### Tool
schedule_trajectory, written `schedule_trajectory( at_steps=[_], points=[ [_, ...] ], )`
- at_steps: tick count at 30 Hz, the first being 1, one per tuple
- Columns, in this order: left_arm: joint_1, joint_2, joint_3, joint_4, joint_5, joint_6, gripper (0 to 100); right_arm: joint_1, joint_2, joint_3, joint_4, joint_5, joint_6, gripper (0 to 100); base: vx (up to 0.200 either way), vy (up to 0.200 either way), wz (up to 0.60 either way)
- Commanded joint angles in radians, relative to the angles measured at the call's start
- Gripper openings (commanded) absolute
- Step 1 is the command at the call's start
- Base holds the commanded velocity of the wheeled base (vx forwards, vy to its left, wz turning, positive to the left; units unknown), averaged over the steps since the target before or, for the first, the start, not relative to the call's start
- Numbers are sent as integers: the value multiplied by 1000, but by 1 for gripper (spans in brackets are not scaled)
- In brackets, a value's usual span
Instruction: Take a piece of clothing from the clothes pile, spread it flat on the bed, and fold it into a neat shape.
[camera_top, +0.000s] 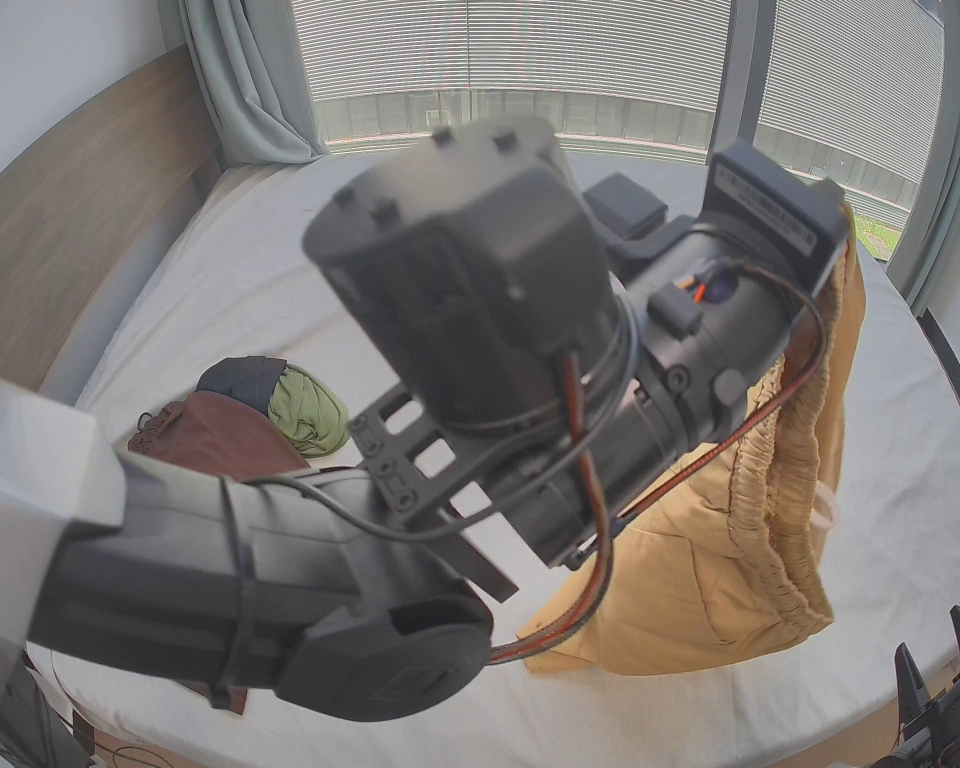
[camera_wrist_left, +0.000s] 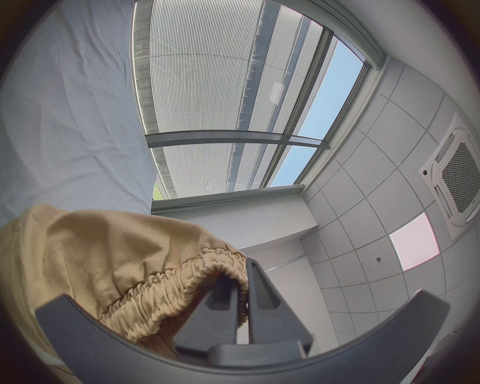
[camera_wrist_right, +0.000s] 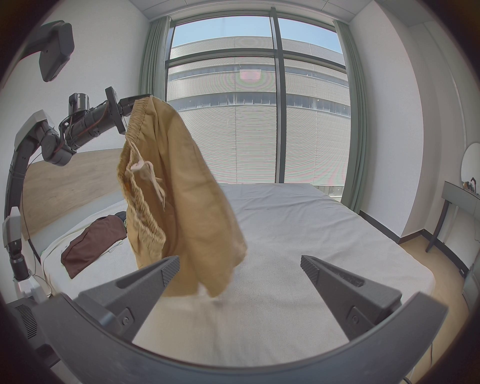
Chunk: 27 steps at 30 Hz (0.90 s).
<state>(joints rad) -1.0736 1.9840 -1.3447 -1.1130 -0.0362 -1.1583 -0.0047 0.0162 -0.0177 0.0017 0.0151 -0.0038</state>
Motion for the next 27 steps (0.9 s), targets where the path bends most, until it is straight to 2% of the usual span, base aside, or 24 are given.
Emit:
schedule_trajectory(
  at_steps=[1,4,10,17,27],
  points=[
    [9,-63,50,7,12,-1,0,-1,-7,16,0,0,-1,100,0,0,0],
    [46,-70,176,1,10,11,0,-1,-7,16,0,0,-1,100,0,0,0],
    [133,-48,410,-73,-5,126,0,-1,-7,16,0,0,-1,100,0,0,0],
    [221,7,518,-206,-36,186,0,-1,-7,16,0,0,-1,100,0,0,0],
    [264,7,598,-283,-37,201,0,-1,-7,16,0,0,-1,100,0,0,0]
  ],
)
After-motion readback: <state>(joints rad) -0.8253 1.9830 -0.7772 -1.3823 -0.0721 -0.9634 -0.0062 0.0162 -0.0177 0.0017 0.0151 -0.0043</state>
